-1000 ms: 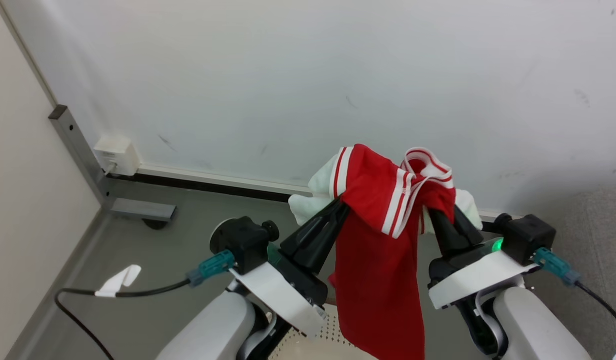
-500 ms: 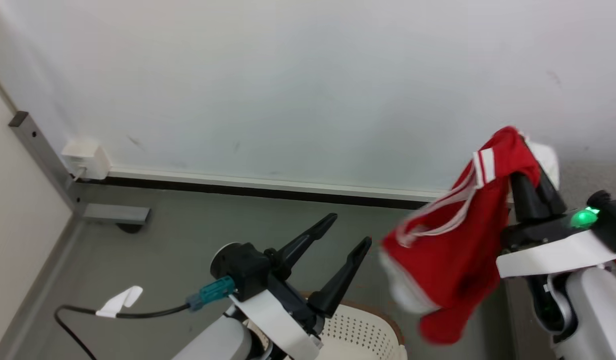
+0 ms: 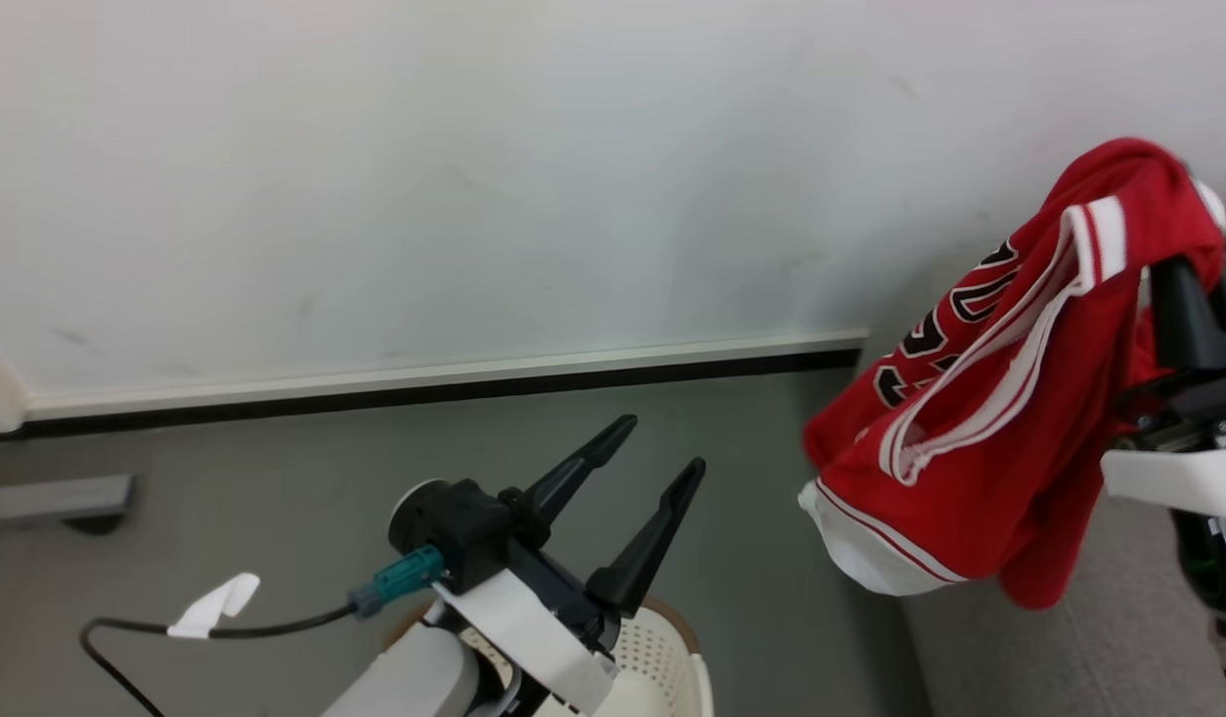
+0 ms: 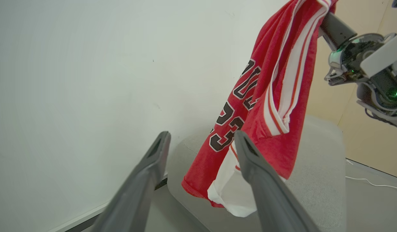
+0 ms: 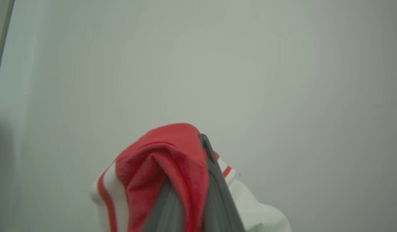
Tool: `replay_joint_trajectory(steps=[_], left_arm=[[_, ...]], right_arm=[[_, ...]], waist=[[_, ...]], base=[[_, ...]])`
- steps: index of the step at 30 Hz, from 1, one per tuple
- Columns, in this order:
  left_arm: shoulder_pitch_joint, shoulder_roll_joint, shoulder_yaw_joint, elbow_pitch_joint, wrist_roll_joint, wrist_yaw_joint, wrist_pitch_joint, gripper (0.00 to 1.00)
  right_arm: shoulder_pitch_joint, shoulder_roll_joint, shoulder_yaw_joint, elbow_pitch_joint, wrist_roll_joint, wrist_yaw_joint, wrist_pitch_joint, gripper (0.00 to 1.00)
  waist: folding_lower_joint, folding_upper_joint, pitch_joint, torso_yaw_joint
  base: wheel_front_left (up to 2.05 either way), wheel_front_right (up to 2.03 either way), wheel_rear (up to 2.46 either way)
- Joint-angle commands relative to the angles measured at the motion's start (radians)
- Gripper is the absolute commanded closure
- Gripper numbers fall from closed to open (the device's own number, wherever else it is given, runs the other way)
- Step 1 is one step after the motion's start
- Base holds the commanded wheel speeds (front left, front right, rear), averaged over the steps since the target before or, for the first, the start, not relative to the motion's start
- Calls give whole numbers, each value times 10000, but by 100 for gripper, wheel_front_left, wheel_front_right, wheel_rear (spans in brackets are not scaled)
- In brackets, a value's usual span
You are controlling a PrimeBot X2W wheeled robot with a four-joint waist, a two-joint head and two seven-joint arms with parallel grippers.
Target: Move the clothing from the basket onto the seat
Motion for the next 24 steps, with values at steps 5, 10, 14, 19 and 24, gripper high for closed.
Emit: replay_joint_trajectory(steps=[5, 10, 14, 19, 24], left_arm=[[47, 65, 186, -4, 293, 22, -2, 0], [-113, 235, 297, -25, 459, 22, -2, 0], [-141, 347, 320, -39, 655, 22, -2, 0], [-34, 448, 315, -52, 839, 21, -3, 0], [4, 403, 354, -92, 886, 21, -2, 0]], right_arm=[[-196, -346, -482, -823, -39, -23, 172, 100], [22, -389, -983, -1591, -160, -23, 463, 100], [291, -246, -1474, -2198, -238, -23, 620, 100], [564, -64, -1877, -2786, -343, -23, 766, 100], [567, 27, -2062, -3111, -302, -23, 927, 100]], waist=[[-1, 0, 444, -1534], [-1, 0, 654, -2308], [-1, 0, 832, -2814], [-1, 0, 1054, -3333], [-1, 0, 1207, -3604]], base=[[0, 0, 0], [0, 0, 0], [0, 0, 0], [0, 0, 0], [0, 0, 0]])
